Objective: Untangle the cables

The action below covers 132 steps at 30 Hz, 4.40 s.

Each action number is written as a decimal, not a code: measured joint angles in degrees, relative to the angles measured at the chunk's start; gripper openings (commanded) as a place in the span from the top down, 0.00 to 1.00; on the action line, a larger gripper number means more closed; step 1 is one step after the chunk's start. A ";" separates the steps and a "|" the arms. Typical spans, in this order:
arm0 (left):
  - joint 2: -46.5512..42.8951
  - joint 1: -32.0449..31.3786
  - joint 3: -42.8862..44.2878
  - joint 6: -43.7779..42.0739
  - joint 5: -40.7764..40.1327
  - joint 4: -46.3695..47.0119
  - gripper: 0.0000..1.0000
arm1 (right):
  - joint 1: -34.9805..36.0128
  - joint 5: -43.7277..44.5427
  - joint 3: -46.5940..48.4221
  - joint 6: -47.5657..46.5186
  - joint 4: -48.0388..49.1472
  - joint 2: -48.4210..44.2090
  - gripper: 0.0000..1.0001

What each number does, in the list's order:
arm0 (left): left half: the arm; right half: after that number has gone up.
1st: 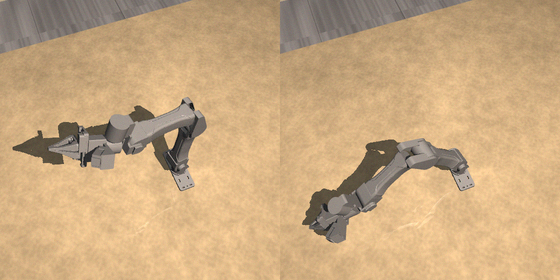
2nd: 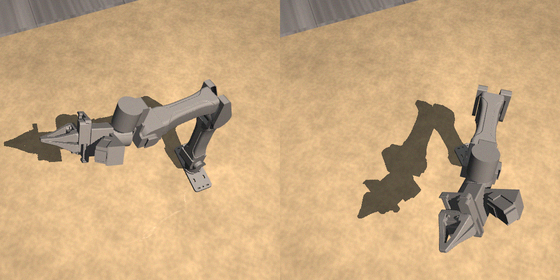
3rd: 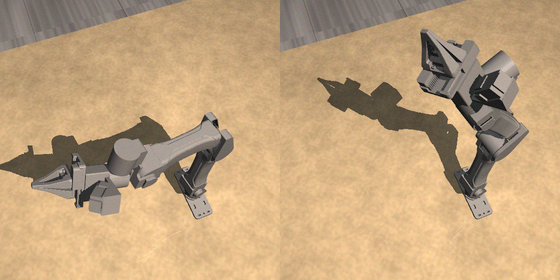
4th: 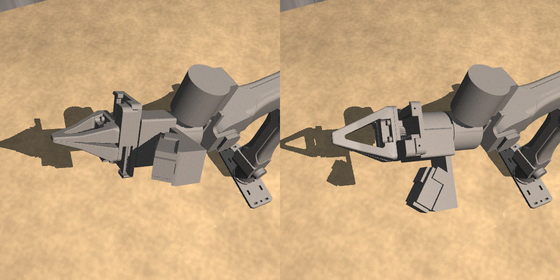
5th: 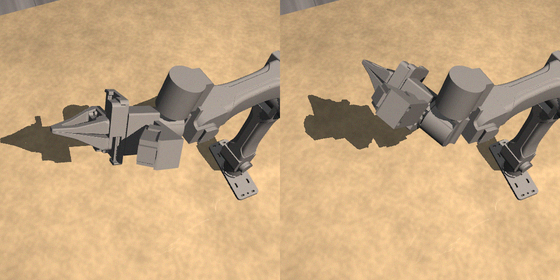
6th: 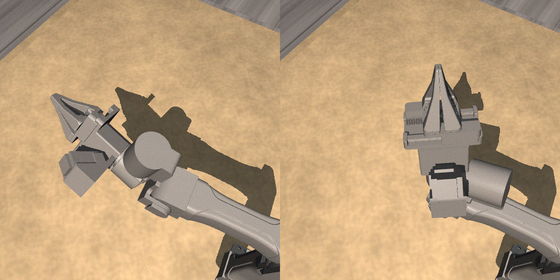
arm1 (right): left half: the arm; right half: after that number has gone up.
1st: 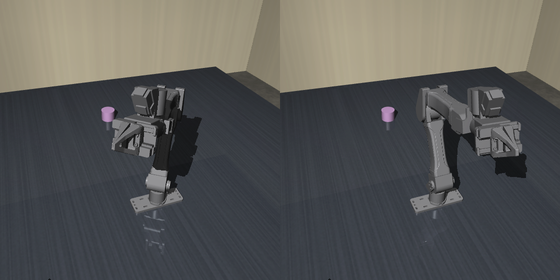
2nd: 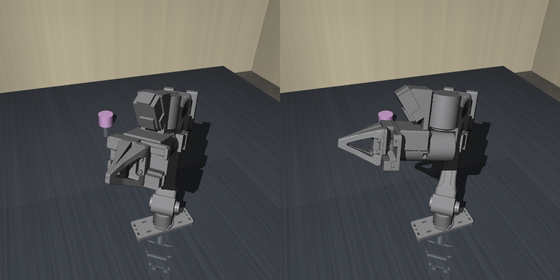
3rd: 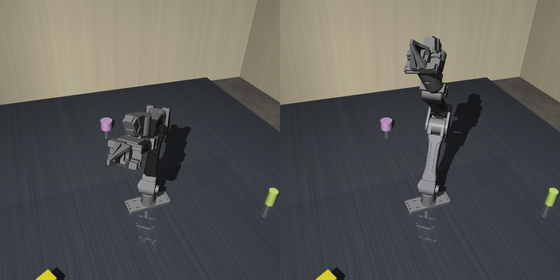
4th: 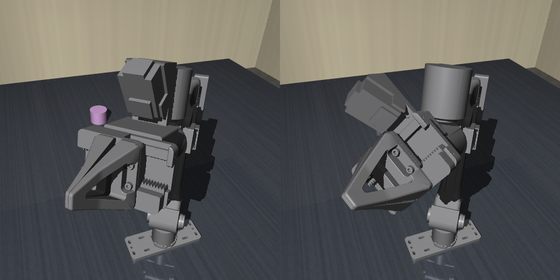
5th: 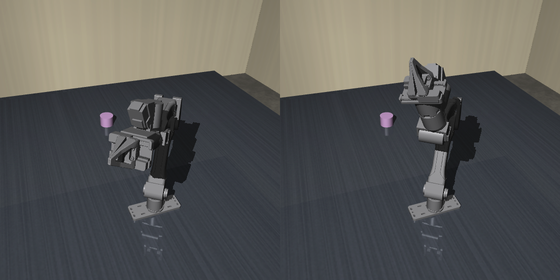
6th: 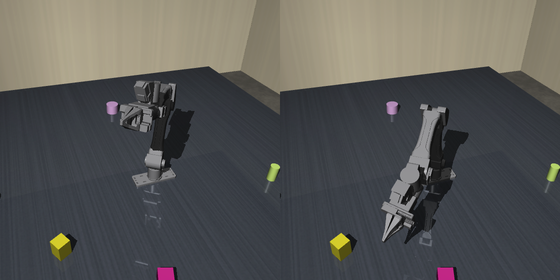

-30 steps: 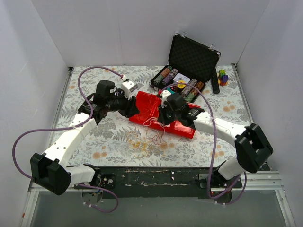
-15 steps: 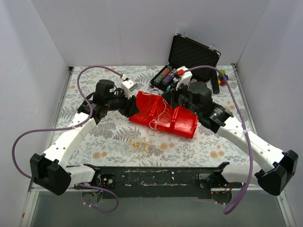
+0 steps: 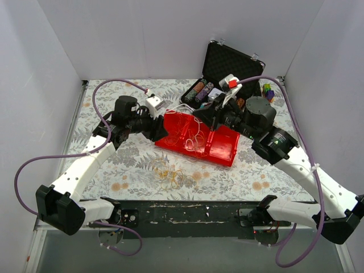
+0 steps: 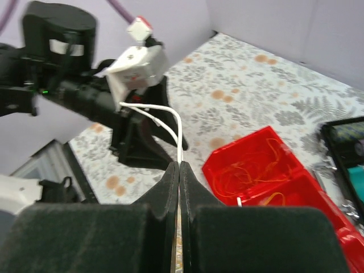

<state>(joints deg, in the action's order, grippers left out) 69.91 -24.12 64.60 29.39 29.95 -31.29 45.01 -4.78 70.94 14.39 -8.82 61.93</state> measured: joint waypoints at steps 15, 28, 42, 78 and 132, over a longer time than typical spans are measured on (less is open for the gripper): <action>-0.72 0.00 -0.37 -2.84 16.28 -4.61 0.08 | 0.07 -6.62 2.97 4.92 3.48 -0.37 0.99; -12.94 1.90 -8.07 -4.09 19.34 -1.31 0.02 | 0.07 -2.03 12.09 4.96 2.16 2.93 0.99; -16.87 -12.79 -29.55 -16.63 3.89 21.88 0.02 | 0.07 0.98 17.38 7.65 2.56 9.27 0.99; -9.99 -18.49 -33.88 -23.71 -19.91 44.35 1.00 | 0.07 3.78 16.55 8.37 2.27 8.02 0.99; 5.25 41.68 -17.49 2.84 -22.27 28.26 1.00 | -0.33 34.18 37.29 -18.58 -6.32 -3.37 0.99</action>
<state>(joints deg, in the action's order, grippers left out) 75.16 17.56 47.11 32.23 7.68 -3.03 44.69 29.41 108.22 -4.19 -15.14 58.57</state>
